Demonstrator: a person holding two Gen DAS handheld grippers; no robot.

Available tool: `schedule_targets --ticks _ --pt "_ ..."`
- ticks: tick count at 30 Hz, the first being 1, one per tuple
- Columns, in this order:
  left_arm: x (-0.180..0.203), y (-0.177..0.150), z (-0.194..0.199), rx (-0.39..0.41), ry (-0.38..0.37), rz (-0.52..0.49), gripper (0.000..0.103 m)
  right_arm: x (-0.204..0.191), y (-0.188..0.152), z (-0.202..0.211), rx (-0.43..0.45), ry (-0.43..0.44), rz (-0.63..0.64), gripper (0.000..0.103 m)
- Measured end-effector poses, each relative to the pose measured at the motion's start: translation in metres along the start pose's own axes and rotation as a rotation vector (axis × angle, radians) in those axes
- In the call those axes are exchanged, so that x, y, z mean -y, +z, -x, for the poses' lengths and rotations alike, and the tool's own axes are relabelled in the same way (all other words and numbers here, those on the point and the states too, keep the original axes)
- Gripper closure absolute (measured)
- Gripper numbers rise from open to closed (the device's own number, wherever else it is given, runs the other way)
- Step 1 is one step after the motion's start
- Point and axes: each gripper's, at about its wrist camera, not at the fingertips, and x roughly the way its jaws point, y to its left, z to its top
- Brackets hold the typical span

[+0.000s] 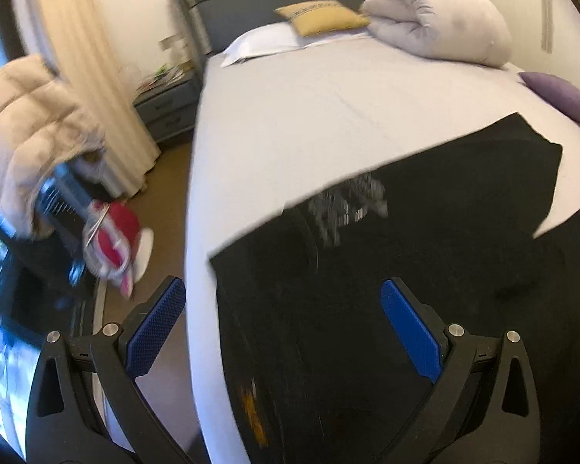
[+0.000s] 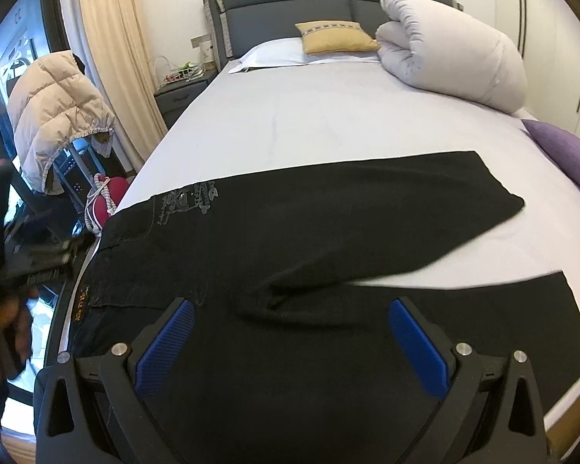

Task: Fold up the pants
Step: 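Move the left tool to the jeans waistband while the right tool reaches the waistband too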

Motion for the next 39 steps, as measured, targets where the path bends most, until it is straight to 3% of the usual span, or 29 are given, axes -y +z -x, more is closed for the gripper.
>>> schedule_targets --ticks 4,8,15,16,18,21,25,27,30,32,37,39 --pt "-0.020 0.043 -0.061 -0.034 -0.129 -0.068 0.001 0.008 0.012 -0.021 -0.023 0.020 0.009 0.000" --pt "-0.040 0.065 -0.129 -0.159 -0.258 -0.149 0.027 0.016 0.024 -0.041 -0.033 0.035 0.033 0.000" --pt "-0.055 0.074 -0.192 -0.301 -0.424 -0.197 0.031 0.020 0.042 -0.070 -0.050 0.063 0.071 0.001" --pt "-0.056 0.074 -0.198 -0.323 -0.443 -0.198 0.035 0.019 0.045 -0.074 -0.053 0.068 0.081 0.003" --pt "-0.056 0.072 -0.214 -0.373 -0.473 -0.207 0.051 0.014 0.049 -0.080 -0.056 0.087 0.115 0.006" --pt "-0.054 0.068 -0.231 -0.439 -0.482 -0.236 0.053 0.006 0.056 -0.088 -0.062 0.117 0.159 0.010" --pt "-0.061 0.074 -0.244 -0.478 -0.512 -0.191 0.057 -0.002 0.066 -0.095 -0.067 0.164 0.199 0.019" --pt "-0.064 0.076 -0.249 -0.496 -0.528 -0.172 0.068 -0.008 0.071 -0.100 -0.071 0.200 0.228 0.022" --pt "-0.072 0.079 -0.249 -0.498 -0.542 -0.148 0.088 -0.018 0.081 -0.108 -0.081 0.248 0.288 0.028" --pt "-0.075 0.074 -0.240 -0.461 -0.555 -0.119 0.093 -0.023 0.089 -0.112 -0.080 0.275 0.336 0.028" --pt "-0.082 0.061 -0.206 -0.327 -0.554 -0.035 0.097 -0.043 0.120 -0.131 -0.101 0.337 0.472 0.028" --pt "-0.080 0.057 -0.191 -0.280 -0.533 -0.036 0.097 -0.056 0.135 -0.143 -0.114 0.335 0.555 0.034"
